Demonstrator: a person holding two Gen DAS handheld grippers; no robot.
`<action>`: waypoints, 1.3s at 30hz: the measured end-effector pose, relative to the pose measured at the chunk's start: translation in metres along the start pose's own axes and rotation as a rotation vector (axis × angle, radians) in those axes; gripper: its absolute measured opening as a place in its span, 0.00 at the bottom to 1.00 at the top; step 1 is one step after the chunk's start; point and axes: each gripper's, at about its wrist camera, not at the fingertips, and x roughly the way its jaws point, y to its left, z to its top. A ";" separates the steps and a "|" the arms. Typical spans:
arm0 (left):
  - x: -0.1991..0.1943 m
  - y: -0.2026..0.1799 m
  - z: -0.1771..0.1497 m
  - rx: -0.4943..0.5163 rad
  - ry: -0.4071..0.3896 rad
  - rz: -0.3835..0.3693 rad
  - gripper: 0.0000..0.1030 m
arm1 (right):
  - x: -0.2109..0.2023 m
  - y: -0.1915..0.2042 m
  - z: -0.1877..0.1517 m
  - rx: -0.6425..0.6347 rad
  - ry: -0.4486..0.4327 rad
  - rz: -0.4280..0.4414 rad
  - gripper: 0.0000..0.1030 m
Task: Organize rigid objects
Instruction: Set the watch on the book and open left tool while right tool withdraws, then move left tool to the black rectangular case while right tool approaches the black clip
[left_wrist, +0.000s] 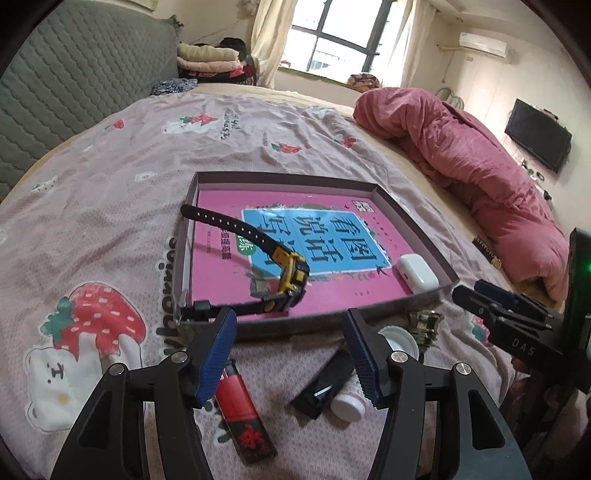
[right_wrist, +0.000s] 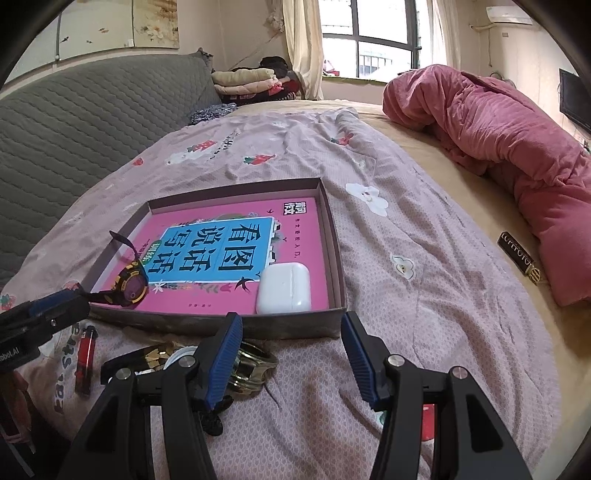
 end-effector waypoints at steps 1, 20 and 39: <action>-0.001 -0.001 -0.001 0.004 0.003 0.001 0.60 | -0.001 0.000 0.000 -0.002 -0.001 0.004 0.54; -0.013 -0.018 -0.019 0.071 0.035 0.009 0.60 | -0.028 0.026 -0.017 -0.089 -0.016 0.039 0.54; -0.013 -0.042 -0.034 0.170 0.086 -0.018 0.60 | -0.037 0.034 -0.033 -0.124 0.029 0.057 0.54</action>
